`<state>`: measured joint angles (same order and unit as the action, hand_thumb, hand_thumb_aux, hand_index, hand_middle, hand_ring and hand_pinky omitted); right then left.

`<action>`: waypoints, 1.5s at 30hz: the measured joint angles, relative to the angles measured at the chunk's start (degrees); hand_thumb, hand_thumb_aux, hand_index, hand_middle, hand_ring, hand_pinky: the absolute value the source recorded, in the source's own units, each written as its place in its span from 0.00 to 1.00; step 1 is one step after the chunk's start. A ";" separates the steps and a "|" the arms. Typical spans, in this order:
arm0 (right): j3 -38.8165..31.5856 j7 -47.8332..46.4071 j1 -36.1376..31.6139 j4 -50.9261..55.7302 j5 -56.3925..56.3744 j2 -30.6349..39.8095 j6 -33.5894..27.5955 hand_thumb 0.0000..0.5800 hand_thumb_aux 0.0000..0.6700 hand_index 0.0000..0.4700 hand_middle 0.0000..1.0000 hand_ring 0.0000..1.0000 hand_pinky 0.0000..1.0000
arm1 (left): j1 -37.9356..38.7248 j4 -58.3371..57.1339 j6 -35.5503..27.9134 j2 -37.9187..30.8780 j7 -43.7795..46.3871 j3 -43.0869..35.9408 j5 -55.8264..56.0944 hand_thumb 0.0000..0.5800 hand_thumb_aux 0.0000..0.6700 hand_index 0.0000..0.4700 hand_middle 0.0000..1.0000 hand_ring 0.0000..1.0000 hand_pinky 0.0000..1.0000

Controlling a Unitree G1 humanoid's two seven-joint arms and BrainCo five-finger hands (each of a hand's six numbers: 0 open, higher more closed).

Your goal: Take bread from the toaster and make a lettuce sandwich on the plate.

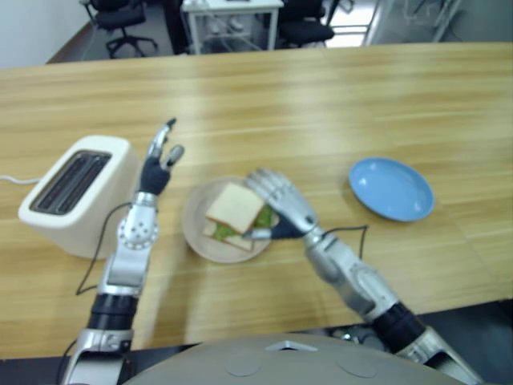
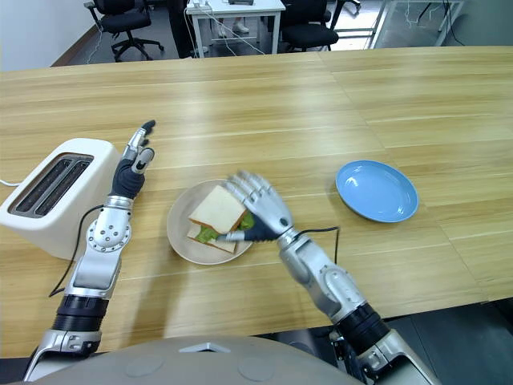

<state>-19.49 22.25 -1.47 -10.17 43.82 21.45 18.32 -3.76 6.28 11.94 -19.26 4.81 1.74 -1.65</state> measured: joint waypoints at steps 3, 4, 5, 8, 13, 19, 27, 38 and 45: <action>5.88 -0.73 4.94 -3.96 -11.22 -0.03 4.45 0.36 0.20 0.20 0.67 0.67 0.67 | -0.56 2.95 -0.56 -5.24 6.88 4.28 7.08 1.00 1.00 0.98 1.00 1.00 1.00; 7.71 -2.29 6.79 -5.98 -15.51 0.15 5.45 1.00 1.00 0.98 1.00 1.00 1.00 | -0.45 4.94 -1.46 -7.82 9.87 5.64 9.67 1.00 1.00 0.98 1.00 1.00 1.00; 8.82 -3.62 7.55 -7.03 -17.92 0.38 5.81 1.00 1.00 0.98 1.00 1.00 1.00 | -0.15 6.50 -2.06 -9.37 11.81 6.45 11.21 1.00 1.00 0.98 1.00 1.00 1.00; 10.70 -12.06 10.49 -10.22 -26.37 3.48 3.68 1.00 1.00 0.98 1.00 1.00 1.00 | 5.44 14.25 -4.13 -17.89 21.49 5.76 13.66 1.00 1.00 0.98 1.00 1.00 1.00; 10.95 -31.07 19.26 -16.35 -37.63 14.97 -4.36 1.00 1.00 0.98 1.00 1.00 1.00 | 20.18 23.47 -8.06 -32.46 35.64 3.81 10.73 1.00 1.00 0.98 1.00 1.00 1.00; 6.17 -45.78 25.70 -24.42 -39.47 21.62 -11.61 1.00 1.00 0.98 1.00 1.00 1.00 | 32.16 27.32 -10.77 -38.90 43.55 2.12 5.48 1.00 1.00 0.98 1.00 1.00 1.00; -9.36 -50.72 15.80 -13.37 -27.18 12.44 -15.28 1.00 1.00 0.98 1.00 1.00 1.00 | 26.84 23.70 -16.12 -36.60 44.62 -11.72 -7.59 1.00 1.00 0.98 1.00 1.00 1.00; -15.81 -46.24 -0.67 9.69 -13.81 2.59 -12.23 1.00 1.00 0.98 1.00 1.00 1.00 | 11.12 7.64 -23.50 -22.76 32.66 -21.04 -26.59 1.00 1.00 0.98 1.00 1.00 1.00; -16.25 -40.08 -10.30 23.27 -9.63 -1.82 -9.02 1.00 1.00 0.98 1.00 1.00 1.00 | 3.67 -1.34 -25.79 -15.24 24.69 -22.26 -31.78 1.00 1.00 0.98 1.00 1.00 1.00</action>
<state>-35.74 -17.83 -11.77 13.10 34.18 19.63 9.29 -0.09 4.94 -13.85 -34.50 29.50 -20.52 -33.44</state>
